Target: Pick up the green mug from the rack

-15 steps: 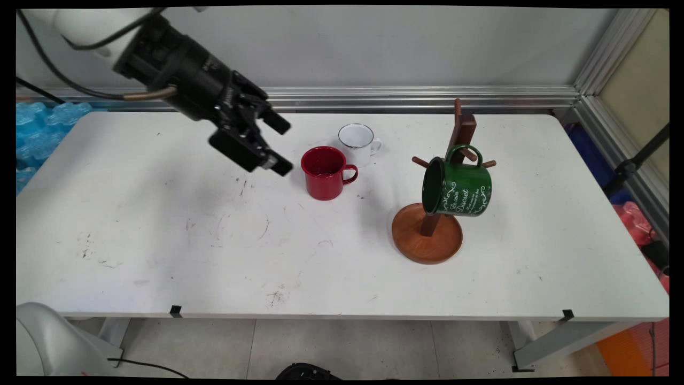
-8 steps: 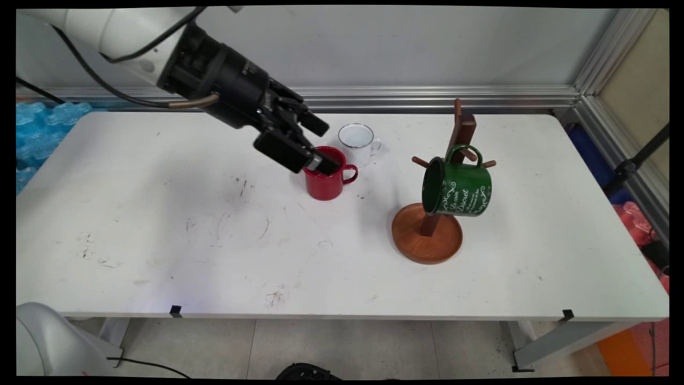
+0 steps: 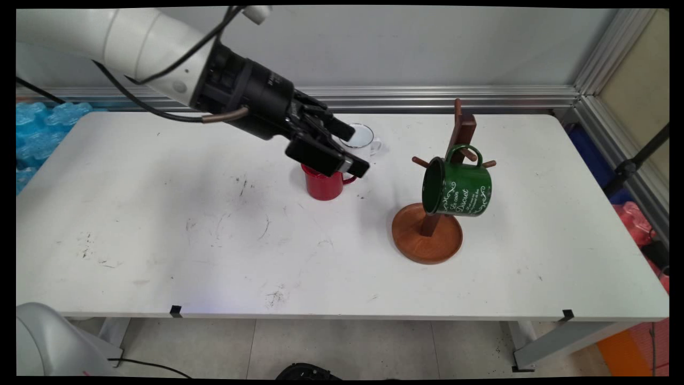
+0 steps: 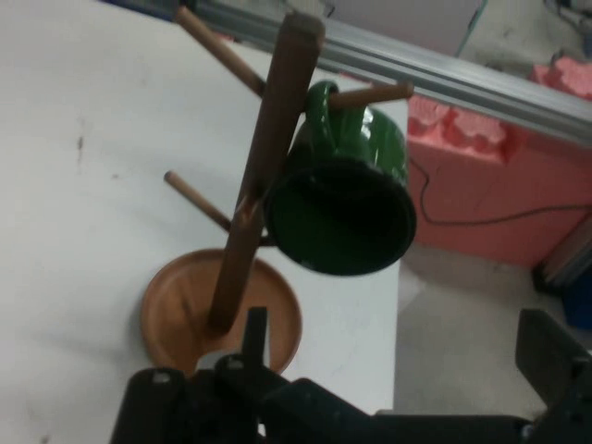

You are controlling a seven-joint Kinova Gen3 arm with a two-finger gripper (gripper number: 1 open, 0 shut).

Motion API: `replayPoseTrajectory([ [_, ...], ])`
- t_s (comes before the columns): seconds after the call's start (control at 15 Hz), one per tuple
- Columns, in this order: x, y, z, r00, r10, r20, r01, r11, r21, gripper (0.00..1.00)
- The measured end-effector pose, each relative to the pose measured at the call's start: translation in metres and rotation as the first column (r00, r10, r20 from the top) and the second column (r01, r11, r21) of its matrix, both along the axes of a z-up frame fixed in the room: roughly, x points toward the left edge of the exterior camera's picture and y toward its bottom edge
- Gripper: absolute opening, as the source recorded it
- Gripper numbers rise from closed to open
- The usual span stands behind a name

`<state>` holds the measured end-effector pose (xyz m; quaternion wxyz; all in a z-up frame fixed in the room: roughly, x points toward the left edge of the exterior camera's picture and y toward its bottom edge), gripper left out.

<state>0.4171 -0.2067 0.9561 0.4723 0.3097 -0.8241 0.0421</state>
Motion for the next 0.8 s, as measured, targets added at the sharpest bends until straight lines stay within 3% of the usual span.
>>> replayPoseTrajectory([
  [0.8,-0.032,-0.015,-0.033,0.994,-0.026,-0.103,0.027,1.000,0.012,1.00],
])
